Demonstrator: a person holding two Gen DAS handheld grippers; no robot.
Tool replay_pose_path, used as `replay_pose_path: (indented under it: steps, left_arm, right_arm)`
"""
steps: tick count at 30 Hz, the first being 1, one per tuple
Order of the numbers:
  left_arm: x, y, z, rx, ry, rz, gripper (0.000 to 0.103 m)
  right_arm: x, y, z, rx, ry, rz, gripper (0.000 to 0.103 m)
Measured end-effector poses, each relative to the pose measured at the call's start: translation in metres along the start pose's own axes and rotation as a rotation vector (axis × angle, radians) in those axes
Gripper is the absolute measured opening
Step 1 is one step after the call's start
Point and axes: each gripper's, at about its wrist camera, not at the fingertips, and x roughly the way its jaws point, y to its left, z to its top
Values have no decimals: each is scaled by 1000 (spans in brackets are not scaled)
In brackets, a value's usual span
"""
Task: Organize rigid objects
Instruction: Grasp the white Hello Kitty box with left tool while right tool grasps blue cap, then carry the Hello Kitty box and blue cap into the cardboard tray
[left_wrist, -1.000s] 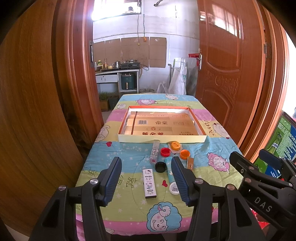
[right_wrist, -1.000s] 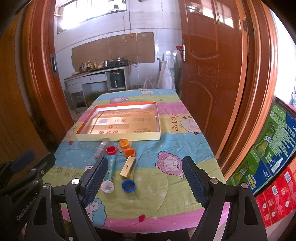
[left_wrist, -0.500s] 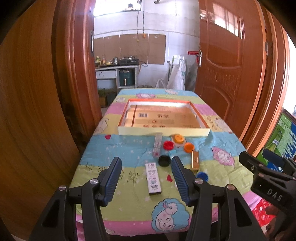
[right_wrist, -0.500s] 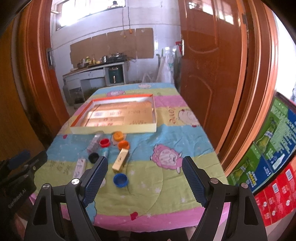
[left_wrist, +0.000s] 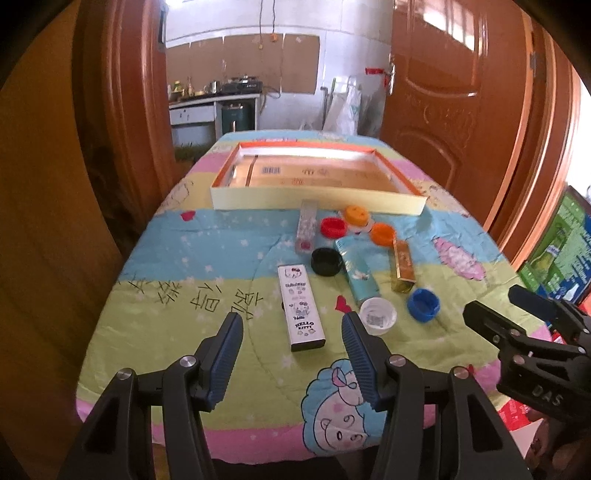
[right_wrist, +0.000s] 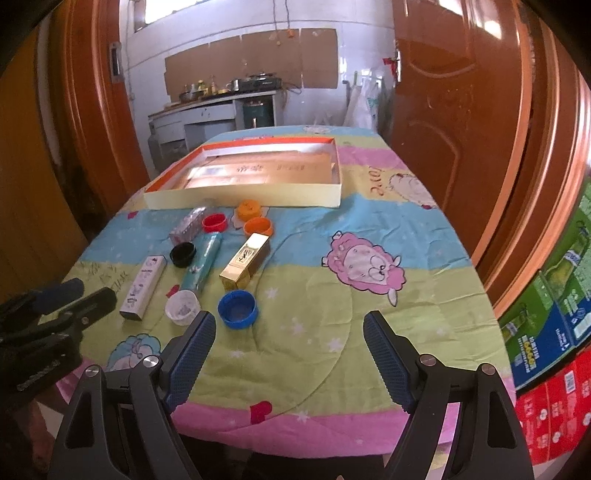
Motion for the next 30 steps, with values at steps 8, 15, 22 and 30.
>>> replay_pose_path:
  steps: [8,15,22,30]
  left_arm:
    - [39,-4,13,-16,78,31,43]
    - [56,-2,13,-24,99,40,41]
    - [59,3,13,2,80,5,41]
    - [57,8,13,2,72,-5,26]
  right_arm:
    - [27,-2,-2,4,56,20,83]
    - [40,6,-3,-47,70,58,83]
    - [57,25,1,-145,53,57,75]
    - [58,25,3,-161,30,115,31]
